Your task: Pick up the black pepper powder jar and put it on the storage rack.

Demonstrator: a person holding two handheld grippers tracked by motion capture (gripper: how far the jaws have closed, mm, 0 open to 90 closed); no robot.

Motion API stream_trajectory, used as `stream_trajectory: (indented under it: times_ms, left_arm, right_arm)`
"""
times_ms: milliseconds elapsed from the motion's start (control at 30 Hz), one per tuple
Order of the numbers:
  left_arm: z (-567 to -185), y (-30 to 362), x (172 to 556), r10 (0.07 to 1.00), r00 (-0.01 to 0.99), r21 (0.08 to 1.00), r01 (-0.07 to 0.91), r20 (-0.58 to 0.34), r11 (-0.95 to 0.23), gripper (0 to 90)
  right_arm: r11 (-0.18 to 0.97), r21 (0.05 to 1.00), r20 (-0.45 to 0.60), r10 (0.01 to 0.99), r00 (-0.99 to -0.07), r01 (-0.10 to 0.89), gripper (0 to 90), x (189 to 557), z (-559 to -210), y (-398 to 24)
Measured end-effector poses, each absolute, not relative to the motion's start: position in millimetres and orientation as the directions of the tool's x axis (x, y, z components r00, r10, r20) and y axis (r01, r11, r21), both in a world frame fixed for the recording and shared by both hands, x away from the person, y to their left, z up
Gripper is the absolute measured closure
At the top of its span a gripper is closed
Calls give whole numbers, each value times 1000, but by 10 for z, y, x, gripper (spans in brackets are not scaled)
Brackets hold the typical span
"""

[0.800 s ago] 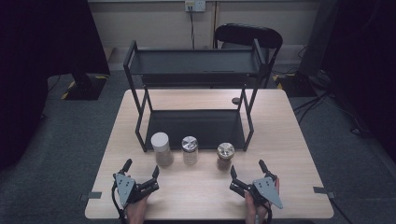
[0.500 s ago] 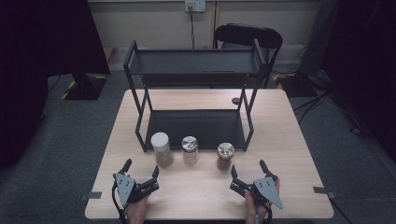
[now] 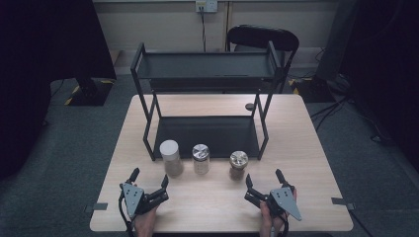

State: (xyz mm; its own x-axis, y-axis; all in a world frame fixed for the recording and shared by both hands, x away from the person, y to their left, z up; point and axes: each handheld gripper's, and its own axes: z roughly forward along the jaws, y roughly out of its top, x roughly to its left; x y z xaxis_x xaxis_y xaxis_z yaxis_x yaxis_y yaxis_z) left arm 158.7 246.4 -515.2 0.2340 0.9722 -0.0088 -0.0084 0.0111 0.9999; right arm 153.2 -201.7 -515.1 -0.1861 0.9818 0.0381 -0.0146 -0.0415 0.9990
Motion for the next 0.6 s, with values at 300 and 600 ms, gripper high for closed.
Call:
stream_trajectory:
  times_ms: [300, 600]
  left_arm:
    - [-5112, 2486, 1610, 970, 242, 1000, 16, -16, 13, 0]
    - [-5087, 2495, 1613, 969, 244, 1000, 29, -17, 10, 0]
  right_arm:
    - [-37, 999, 33, 982, -188, -18, 0, 1523, -5156, -2019]
    - [-16, 1000, 12, 982, -188, -20, 0, 1522, -5154, -2004]
